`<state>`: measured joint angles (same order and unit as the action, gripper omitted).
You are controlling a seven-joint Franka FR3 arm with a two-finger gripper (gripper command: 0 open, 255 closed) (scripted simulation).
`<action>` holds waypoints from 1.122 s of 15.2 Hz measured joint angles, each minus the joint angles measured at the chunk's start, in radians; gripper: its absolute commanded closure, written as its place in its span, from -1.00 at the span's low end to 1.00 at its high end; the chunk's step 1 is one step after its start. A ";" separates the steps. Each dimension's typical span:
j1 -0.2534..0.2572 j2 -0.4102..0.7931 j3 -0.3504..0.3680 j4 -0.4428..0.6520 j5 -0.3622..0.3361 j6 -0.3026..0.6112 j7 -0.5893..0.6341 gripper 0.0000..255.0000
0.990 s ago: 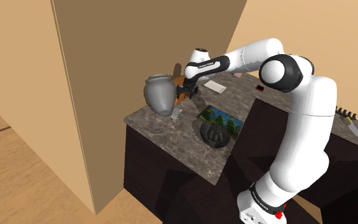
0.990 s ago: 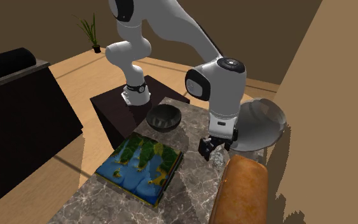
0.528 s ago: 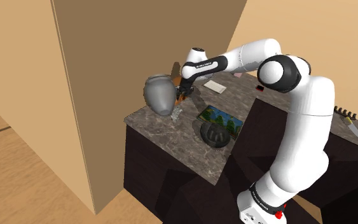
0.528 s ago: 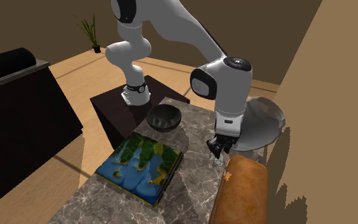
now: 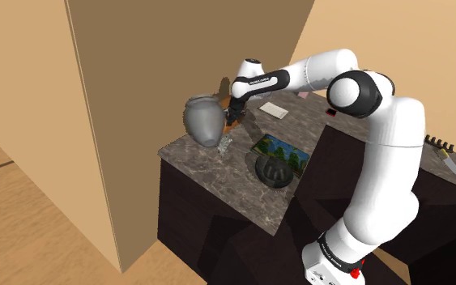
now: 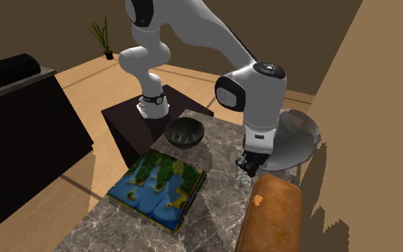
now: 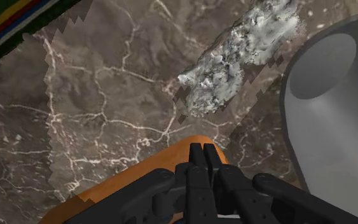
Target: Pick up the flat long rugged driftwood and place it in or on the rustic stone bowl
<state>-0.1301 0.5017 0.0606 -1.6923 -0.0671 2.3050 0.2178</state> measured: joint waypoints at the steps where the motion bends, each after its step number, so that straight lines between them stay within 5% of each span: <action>1: 0.003 -0.008 0.000 -0.017 0.001 0.027 0.005 1.00; 4: 0.008 -0.015 -0.007 -0.040 -0.001 0.087 0.016 1.00; 5: 0.007 -0.015 -0.007 -0.039 -0.001 0.084 0.016 -1.00; 10: -0.044 -0.047 0.018 -0.136 0.074 0.167 -0.033 -1.00; 12: -0.074 -0.077 0.040 -0.221 0.126 0.263 -0.066 -1.00; 17: -0.089 -0.008 0.042 -0.218 0.137 0.499 -0.064 -1.00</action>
<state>-0.2194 0.4937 0.1029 -1.9101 0.0699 2.8045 0.1535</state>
